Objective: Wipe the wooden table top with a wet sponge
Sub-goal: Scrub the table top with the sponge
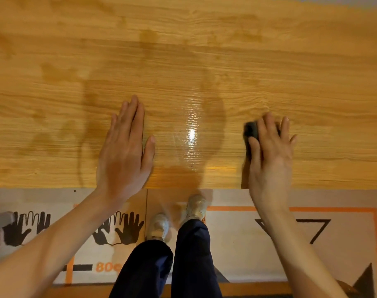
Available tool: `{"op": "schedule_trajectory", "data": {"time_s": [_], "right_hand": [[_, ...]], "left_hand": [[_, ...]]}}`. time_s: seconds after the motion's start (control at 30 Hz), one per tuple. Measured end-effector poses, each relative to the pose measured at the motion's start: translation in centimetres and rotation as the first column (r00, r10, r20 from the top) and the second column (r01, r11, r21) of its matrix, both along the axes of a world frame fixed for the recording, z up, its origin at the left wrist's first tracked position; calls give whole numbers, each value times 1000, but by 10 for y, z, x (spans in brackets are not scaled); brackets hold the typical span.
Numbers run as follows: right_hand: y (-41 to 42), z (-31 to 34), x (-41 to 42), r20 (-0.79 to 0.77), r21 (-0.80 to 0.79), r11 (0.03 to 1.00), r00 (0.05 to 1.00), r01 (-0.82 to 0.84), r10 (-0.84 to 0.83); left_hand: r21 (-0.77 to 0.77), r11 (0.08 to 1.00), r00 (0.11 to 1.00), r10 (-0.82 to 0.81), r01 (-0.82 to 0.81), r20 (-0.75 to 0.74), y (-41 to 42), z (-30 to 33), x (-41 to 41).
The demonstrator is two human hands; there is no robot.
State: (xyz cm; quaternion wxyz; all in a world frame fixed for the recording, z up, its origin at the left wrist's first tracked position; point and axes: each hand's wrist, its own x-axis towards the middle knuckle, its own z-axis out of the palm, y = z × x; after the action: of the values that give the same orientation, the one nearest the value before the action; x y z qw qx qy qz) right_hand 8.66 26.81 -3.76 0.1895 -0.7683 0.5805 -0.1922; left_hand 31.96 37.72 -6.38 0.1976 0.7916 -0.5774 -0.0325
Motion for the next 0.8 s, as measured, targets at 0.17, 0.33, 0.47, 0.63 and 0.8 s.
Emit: {"op": "schedule_trajectory", "data": {"time_s": [0.17,0.33,0.47,0.63,0.8], "right_hand": [[29,-17,95,-34,-135,981,990,-142,139],[-1,-10,72,0,-51,904,906,-424,424],[-33,7,-30,258,65,998,966,-10,-8],[-25,3,23,66,32,999,998,-11,9],[1,-14,107,47,-64,915,915,-398,401]], "left_hand": [[87,996,996,-1,8,-89,0,5,1],[121,993,996,16,-6,-84,-3,9,-2],[149,989,994,34,-18,-108,-4,12,-2],[184,983,996,38,-23,-78,-5,14,-2],[194,980,996,54,-38,-76,-5,15,-4]]}}
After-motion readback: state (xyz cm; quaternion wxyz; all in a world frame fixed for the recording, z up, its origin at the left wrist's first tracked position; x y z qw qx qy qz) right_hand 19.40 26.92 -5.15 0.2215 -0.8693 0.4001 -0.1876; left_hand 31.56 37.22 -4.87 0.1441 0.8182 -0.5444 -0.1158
